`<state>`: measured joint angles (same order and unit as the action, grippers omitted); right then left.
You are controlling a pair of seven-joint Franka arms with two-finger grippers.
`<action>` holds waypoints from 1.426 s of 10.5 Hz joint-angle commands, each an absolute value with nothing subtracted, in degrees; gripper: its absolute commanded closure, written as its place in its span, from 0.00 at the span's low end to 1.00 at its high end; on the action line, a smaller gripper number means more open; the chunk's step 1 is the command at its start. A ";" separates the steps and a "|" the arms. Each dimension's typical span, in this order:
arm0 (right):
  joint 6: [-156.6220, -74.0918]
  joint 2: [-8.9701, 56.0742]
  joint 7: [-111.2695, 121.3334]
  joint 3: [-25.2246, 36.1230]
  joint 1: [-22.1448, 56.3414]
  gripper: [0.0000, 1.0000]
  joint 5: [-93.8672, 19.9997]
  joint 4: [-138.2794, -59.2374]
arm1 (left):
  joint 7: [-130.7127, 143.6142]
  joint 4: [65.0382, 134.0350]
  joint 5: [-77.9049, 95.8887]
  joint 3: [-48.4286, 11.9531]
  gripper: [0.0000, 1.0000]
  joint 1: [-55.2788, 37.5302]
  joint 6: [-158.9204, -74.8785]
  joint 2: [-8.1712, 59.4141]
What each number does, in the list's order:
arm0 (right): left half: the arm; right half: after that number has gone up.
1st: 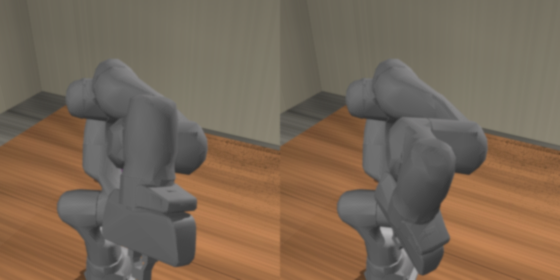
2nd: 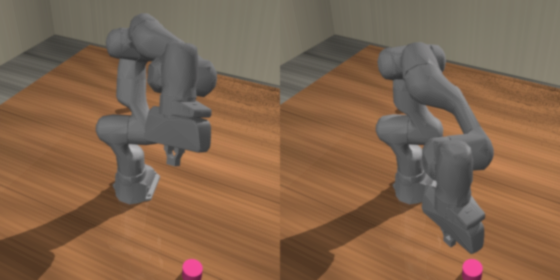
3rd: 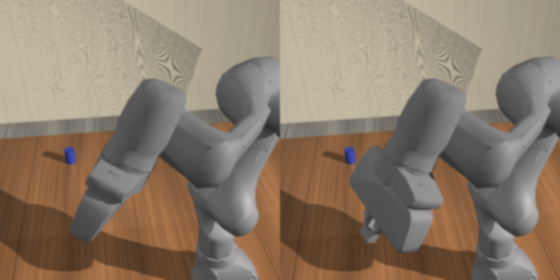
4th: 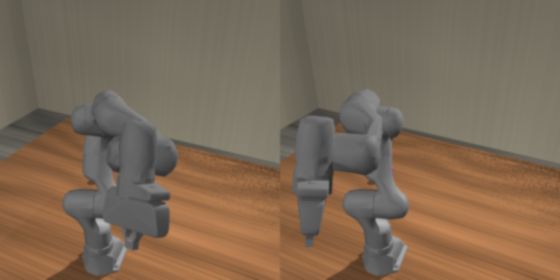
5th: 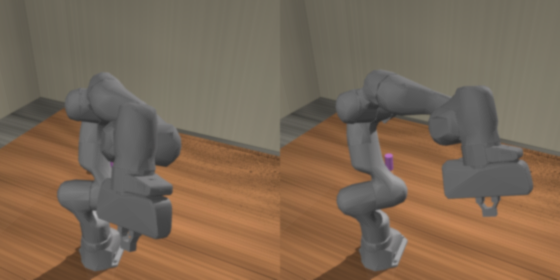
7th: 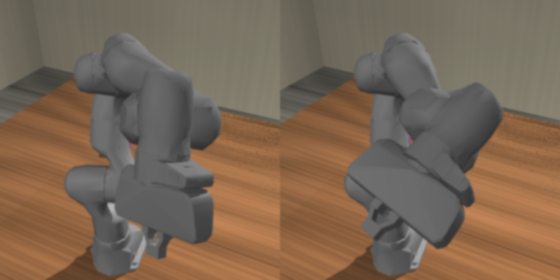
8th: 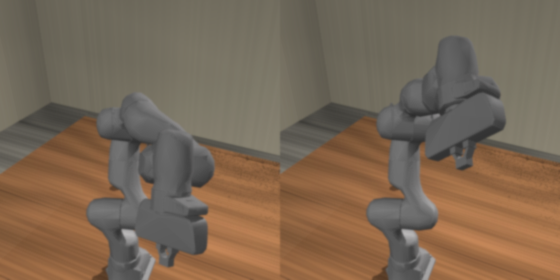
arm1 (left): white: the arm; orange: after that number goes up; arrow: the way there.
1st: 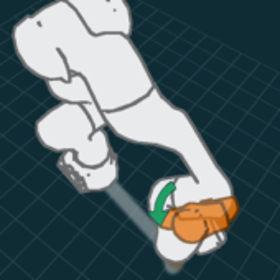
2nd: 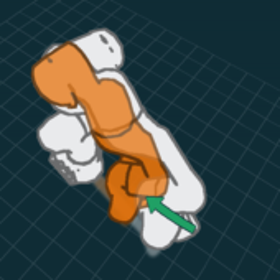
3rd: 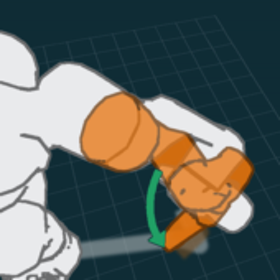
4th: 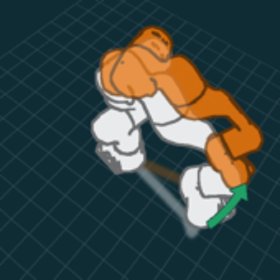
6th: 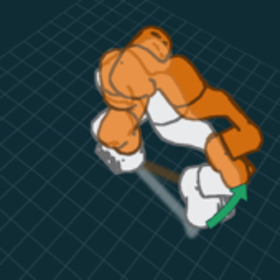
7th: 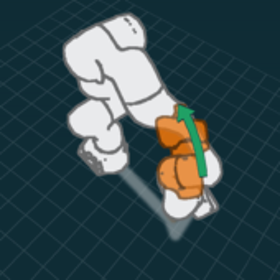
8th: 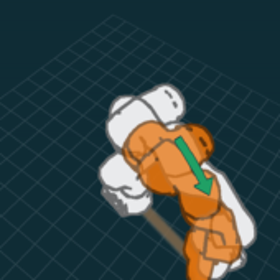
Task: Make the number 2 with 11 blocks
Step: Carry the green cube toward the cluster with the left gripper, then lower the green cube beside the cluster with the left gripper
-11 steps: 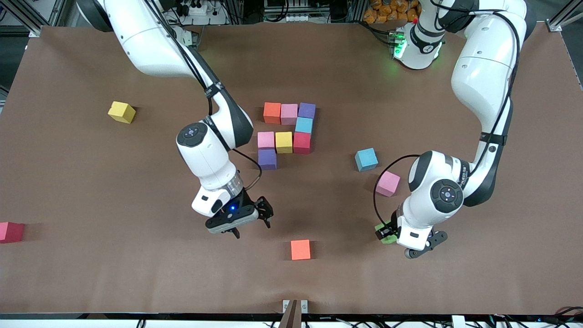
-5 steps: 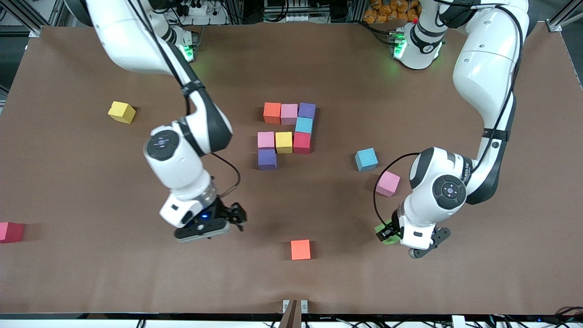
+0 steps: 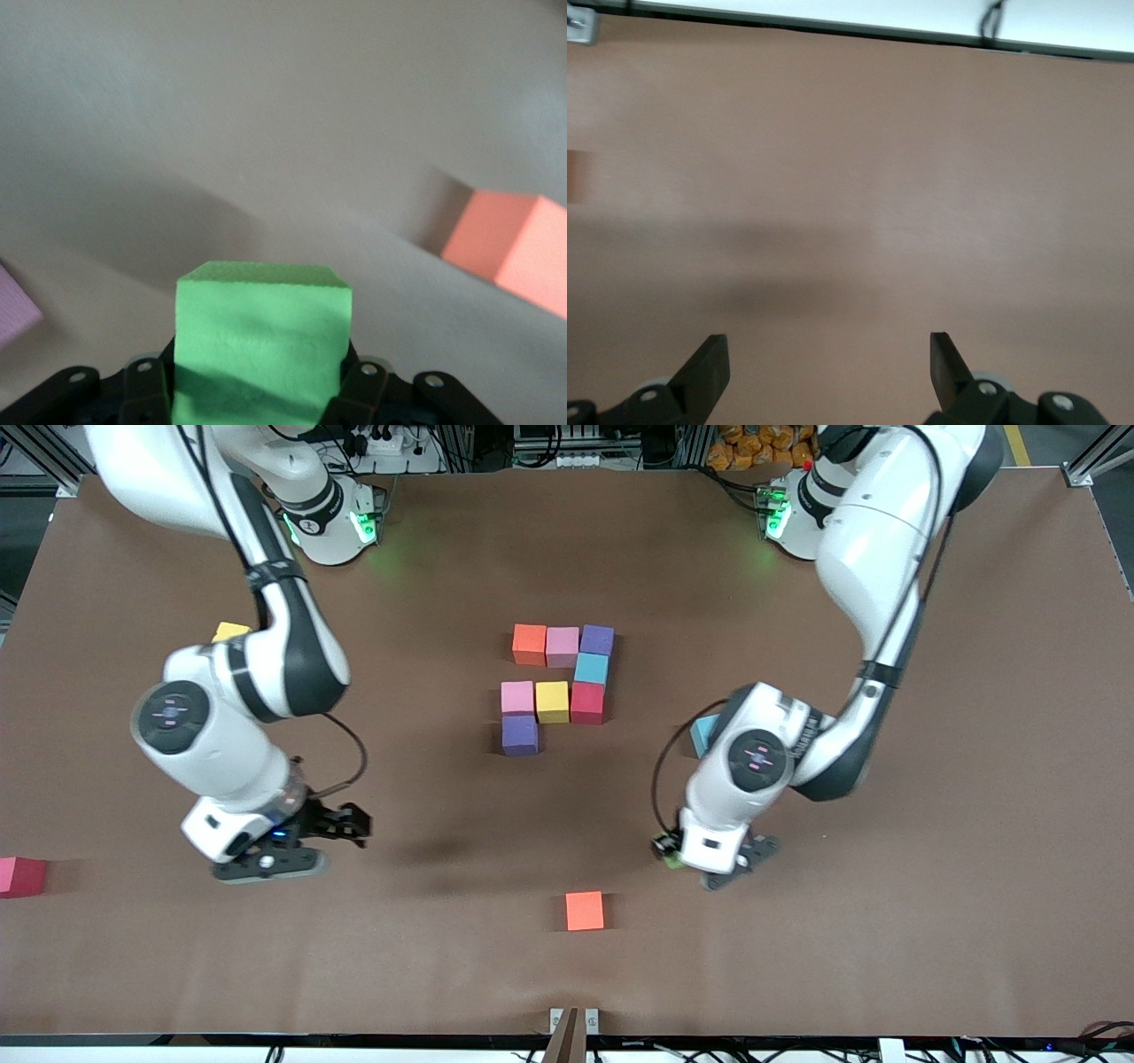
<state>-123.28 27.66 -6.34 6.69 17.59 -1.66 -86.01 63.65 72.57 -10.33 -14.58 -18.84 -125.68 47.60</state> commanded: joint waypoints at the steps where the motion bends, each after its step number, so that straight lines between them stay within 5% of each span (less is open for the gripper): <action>1: -119.91 21.72 -5.36 6.85 14.86 0.00 -1.93 -91.58 | 67.74 72.60 -9.49 -13.62 1.00 -22.74 -127.25 47.90; 6: -104.97 13.03 -5.19 6.77 8.71 0.00 -1.93 -94.92 | 80.66 71.03 -9.49 -1.16 1.00 -40.67 -137.45 52.81; 15: -95.71 4.84 -1.40 6.77 2.20 0.00 3.60 -96.15 | 82.00 70.22 -9.75 2.55 1.00 -51.15 -141.24 55.99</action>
<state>-96.05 7.16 -0.78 7.47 3.05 2.45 -94.28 82.23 71.76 -10.33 1.23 -49.89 -140.83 55.05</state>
